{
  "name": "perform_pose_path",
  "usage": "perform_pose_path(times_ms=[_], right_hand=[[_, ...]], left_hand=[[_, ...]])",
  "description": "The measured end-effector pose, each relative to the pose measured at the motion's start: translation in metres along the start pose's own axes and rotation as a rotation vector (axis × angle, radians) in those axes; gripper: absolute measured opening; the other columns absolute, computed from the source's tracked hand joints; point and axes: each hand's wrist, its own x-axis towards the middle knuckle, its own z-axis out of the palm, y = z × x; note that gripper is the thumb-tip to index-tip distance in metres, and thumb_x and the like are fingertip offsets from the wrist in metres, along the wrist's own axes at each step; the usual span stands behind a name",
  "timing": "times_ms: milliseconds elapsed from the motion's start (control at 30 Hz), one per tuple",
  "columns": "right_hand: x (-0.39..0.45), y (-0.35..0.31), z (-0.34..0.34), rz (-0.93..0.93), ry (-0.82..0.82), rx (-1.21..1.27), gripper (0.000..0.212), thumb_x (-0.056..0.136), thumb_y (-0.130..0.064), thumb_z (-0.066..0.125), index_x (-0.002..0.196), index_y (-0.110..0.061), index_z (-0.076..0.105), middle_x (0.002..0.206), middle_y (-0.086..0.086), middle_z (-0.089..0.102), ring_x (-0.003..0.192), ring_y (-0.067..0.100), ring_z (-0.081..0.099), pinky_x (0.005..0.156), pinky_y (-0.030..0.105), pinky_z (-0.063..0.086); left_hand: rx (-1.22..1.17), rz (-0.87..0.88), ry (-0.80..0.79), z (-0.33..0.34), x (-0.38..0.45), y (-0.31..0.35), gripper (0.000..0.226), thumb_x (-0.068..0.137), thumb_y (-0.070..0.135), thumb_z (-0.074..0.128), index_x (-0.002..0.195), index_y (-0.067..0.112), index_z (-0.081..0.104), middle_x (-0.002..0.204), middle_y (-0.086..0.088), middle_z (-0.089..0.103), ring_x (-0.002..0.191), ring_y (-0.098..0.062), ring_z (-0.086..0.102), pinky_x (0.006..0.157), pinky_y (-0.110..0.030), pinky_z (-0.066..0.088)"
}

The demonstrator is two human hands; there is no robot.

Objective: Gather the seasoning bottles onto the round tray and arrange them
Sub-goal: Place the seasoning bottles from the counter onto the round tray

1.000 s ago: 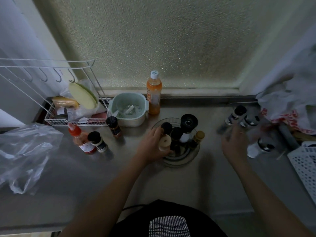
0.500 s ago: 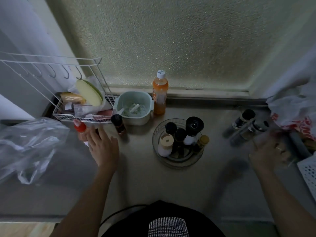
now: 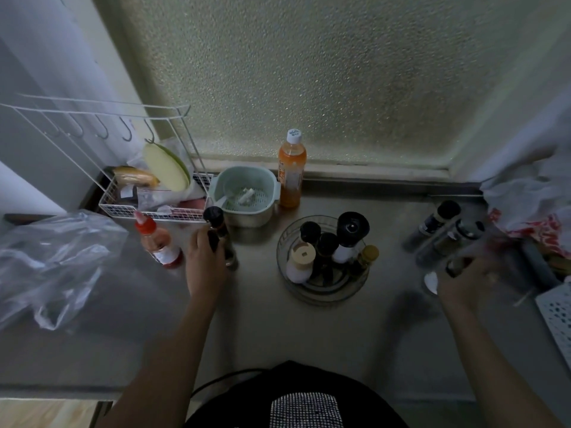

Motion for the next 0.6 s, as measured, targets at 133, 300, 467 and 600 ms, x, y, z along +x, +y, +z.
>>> perform_pose_path(times_ms=[133,300,467,600], right_hand=[[0.000,-0.086,0.005,-0.101,0.117,0.156,0.044,0.075,-0.006,0.070,0.114,-0.003,0.050,0.117,0.027,0.056,0.106,0.039,0.053,0.086,0.042,0.043],[0.000,-0.135,0.007,-0.303,0.043,0.250,0.049,0.076,-0.012,0.073,0.120,-0.009,0.051,0.122,0.016,0.056,0.112,0.028,0.052,0.087,0.024,0.037],[0.020,-0.178,0.022,-0.458,-0.211,0.235,0.053,0.075,-0.016,0.075,0.121,-0.019,0.050,0.121,0.010,0.053,0.107,0.021,0.050,0.086,0.029,0.041],[0.028,-0.208,0.037,-0.545,-0.381,0.114,0.053,0.073,-0.014,0.075,0.121,-0.019,0.053,0.120,0.011,0.053,0.101,0.018,0.050,0.082,0.028,0.042]], left_hand=[[-0.104,0.064,0.014,0.001,-0.004,0.025,0.044,0.083,0.008,0.064,0.125,0.003,0.050,0.125,-0.020,0.054,0.112,-0.035,0.052,0.089,-0.038,0.043],[-0.127,0.203,-0.007,0.005,0.003,0.056,0.043,0.081,0.012,0.069,0.120,0.004,0.054,0.120,-0.019,0.056,0.110,-0.033,0.055,0.090,-0.039,0.046],[-0.190,0.299,-0.215,0.020,0.007,0.082,0.038,0.082,0.010,0.067,0.119,0.009,0.055,0.122,-0.012,0.055,0.113,-0.023,0.051,0.094,-0.025,0.037],[-0.191,0.346,-0.402,0.036,0.009,0.088,0.035,0.076,0.005,0.069,0.110,0.008,0.060,0.112,-0.013,0.060,0.104,-0.024,0.056,0.088,-0.028,0.044]])
